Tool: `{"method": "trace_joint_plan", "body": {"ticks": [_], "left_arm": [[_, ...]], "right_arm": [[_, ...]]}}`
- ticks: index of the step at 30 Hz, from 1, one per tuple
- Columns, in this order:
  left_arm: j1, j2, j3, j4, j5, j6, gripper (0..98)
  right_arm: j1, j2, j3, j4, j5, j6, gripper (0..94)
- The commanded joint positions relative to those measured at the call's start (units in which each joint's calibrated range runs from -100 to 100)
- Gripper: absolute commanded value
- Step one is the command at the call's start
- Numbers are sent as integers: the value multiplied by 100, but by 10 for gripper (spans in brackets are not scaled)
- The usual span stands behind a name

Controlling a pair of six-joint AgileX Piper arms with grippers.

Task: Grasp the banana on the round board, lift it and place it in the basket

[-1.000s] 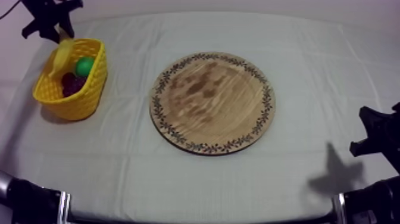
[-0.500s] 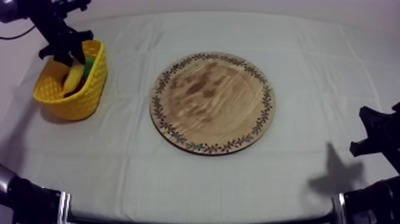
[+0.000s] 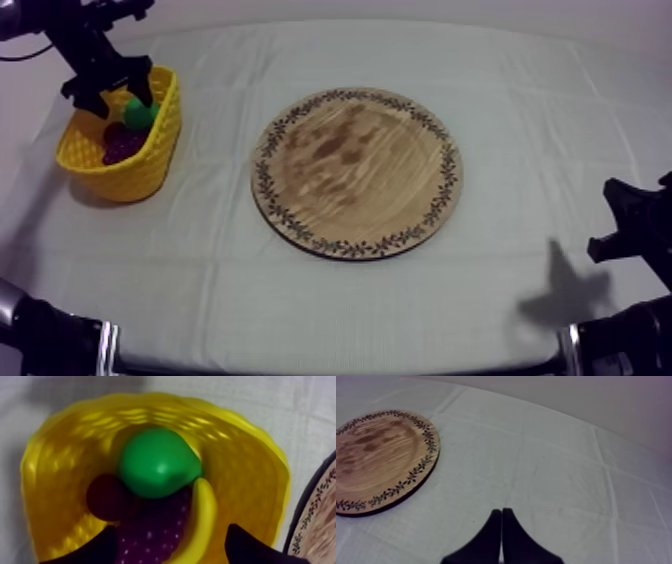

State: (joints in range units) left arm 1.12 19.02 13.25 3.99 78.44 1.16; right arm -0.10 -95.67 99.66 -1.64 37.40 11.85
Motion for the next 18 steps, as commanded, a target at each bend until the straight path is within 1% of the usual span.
{"method": "trace_joint_plan", "body": {"ticks": [1, 4, 6, 8, 11, 13, 18], "left_arm": [[20, -170, 65, -36, -8, 45, 798], [60, -486, 224, -79, -10, 125, 777], [97, -717, 326, -98, -36, 176, 746], [152, -965, 420, -127, -109, 230, 690], [231, -1361, 625, -152, -330, 277, 568], [275, -1632, 805, -154, -498, 278, 503], [321, -2351, 1375, -148, -1014, 172, 394]], "right_arm": [[2, 0, 1, 0, -6, -1, 3], [2, 0, 1, 0, -6, 0, 3], [2, 0, 1, 0, -6, 0, 3], [2, 0, 1, 0, -6, 0, 3], [2, 0, 1, 0, -6, 0, 3], [2, 0, 1, 0, -6, -3, 3], [2, 0, 1, 0, -6, -1, 3]]}}
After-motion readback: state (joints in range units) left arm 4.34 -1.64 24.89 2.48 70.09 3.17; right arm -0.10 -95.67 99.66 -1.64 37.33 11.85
